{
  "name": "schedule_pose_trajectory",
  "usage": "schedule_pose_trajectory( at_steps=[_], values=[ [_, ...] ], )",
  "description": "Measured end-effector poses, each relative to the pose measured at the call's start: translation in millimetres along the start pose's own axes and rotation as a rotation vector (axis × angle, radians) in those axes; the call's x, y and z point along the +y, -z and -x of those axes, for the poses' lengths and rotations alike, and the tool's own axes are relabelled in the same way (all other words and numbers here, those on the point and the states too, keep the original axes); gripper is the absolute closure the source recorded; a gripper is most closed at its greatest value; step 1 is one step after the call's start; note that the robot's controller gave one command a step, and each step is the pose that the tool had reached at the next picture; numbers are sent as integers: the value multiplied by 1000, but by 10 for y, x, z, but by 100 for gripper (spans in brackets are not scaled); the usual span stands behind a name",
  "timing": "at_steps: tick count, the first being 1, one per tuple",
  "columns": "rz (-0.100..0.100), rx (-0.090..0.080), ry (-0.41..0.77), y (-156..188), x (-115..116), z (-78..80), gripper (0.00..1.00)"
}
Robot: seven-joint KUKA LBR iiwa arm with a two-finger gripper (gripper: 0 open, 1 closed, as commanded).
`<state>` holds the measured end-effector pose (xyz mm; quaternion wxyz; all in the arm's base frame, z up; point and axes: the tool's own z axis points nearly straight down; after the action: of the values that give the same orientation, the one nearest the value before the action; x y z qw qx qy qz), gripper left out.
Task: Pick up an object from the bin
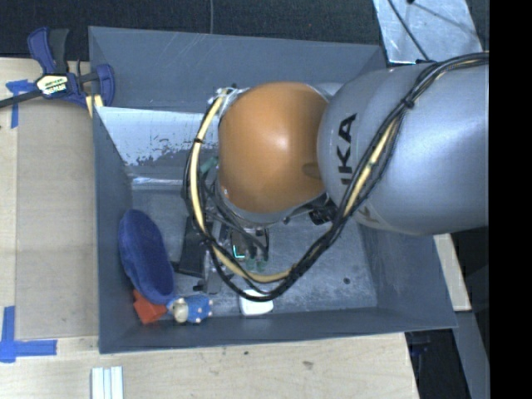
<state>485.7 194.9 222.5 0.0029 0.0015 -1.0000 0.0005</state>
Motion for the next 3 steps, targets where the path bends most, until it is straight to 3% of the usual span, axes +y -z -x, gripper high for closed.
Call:
schedule_pose_trajectory(
  at_steps=[1, 2, 3],
  values=[
    [-2, -1, -19, -1246, -346, 159, 0],
    [-2, -4, 83, -1534, -842, 409, 0],
    [1, -6, 84, -1518, -815, 408, 100]
  ],
)
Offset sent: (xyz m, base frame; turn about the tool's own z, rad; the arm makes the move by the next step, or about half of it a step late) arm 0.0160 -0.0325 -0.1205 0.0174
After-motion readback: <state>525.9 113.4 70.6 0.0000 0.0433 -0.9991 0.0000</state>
